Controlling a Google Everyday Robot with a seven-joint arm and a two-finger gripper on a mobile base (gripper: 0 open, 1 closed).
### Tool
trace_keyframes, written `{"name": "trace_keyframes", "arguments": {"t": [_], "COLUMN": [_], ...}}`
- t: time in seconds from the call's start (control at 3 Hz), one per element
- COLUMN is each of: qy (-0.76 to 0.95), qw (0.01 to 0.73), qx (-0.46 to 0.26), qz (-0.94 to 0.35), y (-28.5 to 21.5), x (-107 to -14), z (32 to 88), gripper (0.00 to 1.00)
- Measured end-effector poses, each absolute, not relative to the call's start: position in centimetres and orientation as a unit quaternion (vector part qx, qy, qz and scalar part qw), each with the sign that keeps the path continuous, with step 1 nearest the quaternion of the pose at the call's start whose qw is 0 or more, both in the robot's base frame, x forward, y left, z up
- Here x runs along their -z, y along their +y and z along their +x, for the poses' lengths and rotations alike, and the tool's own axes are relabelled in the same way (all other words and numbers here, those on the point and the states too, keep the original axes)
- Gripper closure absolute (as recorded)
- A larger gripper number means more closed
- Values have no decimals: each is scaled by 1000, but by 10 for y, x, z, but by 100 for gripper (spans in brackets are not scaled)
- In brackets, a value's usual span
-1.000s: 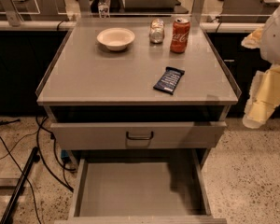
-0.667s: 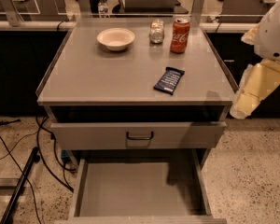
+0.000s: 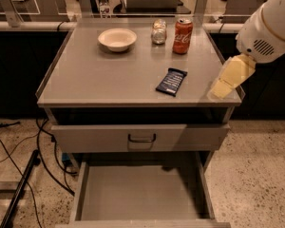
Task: Place rxbar blueberry into middle drawer
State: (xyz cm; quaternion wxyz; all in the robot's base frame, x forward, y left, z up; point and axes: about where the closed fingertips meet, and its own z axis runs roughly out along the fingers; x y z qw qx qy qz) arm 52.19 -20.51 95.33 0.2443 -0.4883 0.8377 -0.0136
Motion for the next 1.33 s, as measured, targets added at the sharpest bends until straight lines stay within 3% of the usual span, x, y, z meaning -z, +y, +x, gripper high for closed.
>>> {"name": "trace_keyframes", "arguments": {"t": [0.67, 1.33], "qy": [821, 813], "qw": [313, 318], "qx": [-26, -40], "qz": [-477, -486], "y": [-188, -179], "x": [-913, -905], "z": [596, 603], "gripper": [0, 0]}}
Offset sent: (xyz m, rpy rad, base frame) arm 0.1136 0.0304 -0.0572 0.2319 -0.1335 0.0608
